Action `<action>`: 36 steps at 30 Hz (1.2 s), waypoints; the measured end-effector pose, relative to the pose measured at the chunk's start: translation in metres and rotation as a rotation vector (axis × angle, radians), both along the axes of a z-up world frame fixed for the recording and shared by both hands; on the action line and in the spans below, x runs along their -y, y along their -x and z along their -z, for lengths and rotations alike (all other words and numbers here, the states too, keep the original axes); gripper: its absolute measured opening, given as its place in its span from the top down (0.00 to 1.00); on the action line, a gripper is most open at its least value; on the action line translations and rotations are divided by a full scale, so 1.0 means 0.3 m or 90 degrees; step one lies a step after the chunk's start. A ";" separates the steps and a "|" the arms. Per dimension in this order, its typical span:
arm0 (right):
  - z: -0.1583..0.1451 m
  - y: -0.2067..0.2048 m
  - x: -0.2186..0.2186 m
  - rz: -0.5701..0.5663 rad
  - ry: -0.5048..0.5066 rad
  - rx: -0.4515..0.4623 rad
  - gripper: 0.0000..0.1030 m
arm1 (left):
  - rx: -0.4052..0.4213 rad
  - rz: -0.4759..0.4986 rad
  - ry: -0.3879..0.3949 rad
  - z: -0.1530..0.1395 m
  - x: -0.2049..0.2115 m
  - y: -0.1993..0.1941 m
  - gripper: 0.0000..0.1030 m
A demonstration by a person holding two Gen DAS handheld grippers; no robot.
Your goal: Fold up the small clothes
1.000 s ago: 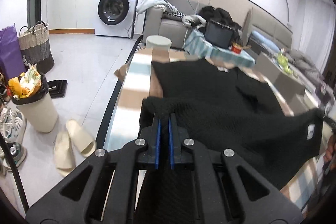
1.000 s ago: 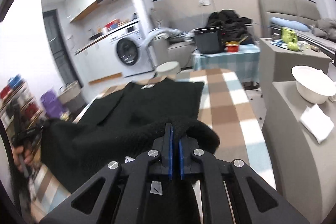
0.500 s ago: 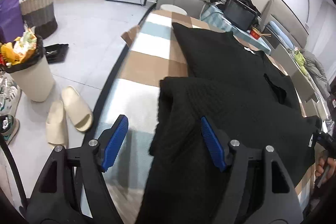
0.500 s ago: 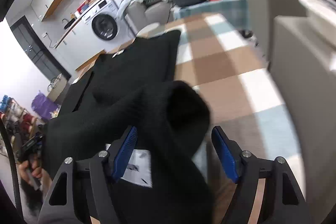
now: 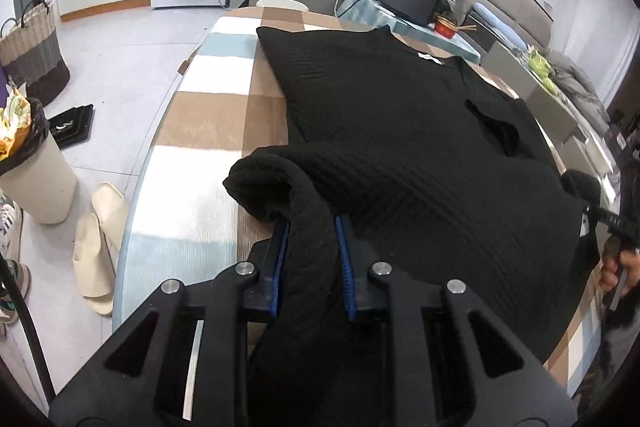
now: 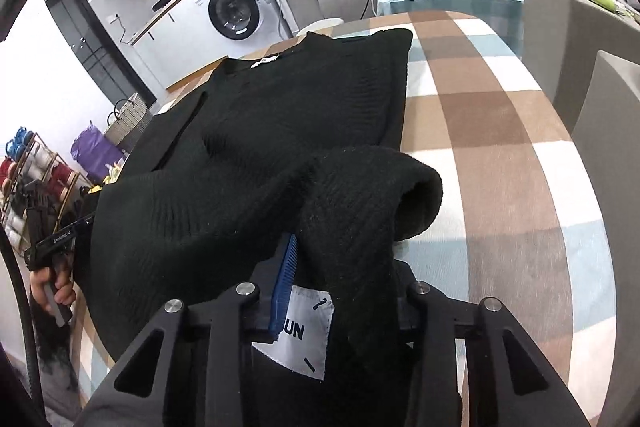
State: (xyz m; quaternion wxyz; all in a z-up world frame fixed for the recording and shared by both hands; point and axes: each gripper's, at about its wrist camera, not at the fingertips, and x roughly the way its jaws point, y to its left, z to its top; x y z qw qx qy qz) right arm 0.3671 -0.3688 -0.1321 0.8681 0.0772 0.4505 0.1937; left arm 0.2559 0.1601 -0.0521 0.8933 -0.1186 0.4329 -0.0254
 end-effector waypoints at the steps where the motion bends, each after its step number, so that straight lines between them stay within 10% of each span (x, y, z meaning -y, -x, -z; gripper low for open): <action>1: 0.001 0.015 0.000 -0.003 0.000 -0.002 0.65 | 0.000 0.003 -0.003 -0.003 0.003 0.027 0.82; 12: -0.002 0.281 0.076 0.005 0.003 -0.036 0.58 | -0.007 -0.018 0.001 -0.032 -0.019 0.388 0.79; 17: -0.060 0.400 0.133 0.009 0.010 -0.005 0.43 | -0.002 -0.083 -0.011 -0.058 -0.066 0.525 0.45; 21: -0.056 0.480 0.187 0.002 0.013 -0.009 0.40 | 0.003 -0.116 0.037 -0.053 -0.113 0.626 0.41; 33: 0.022 0.581 0.212 -0.020 0.018 -0.007 0.40 | -0.023 -0.095 0.032 -0.015 -0.045 0.762 0.42; 36: 0.027 0.591 0.217 -0.023 0.004 -0.003 0.44 | -0.019 -0.085 0.018 -0.021 -0.017 0.768 0.72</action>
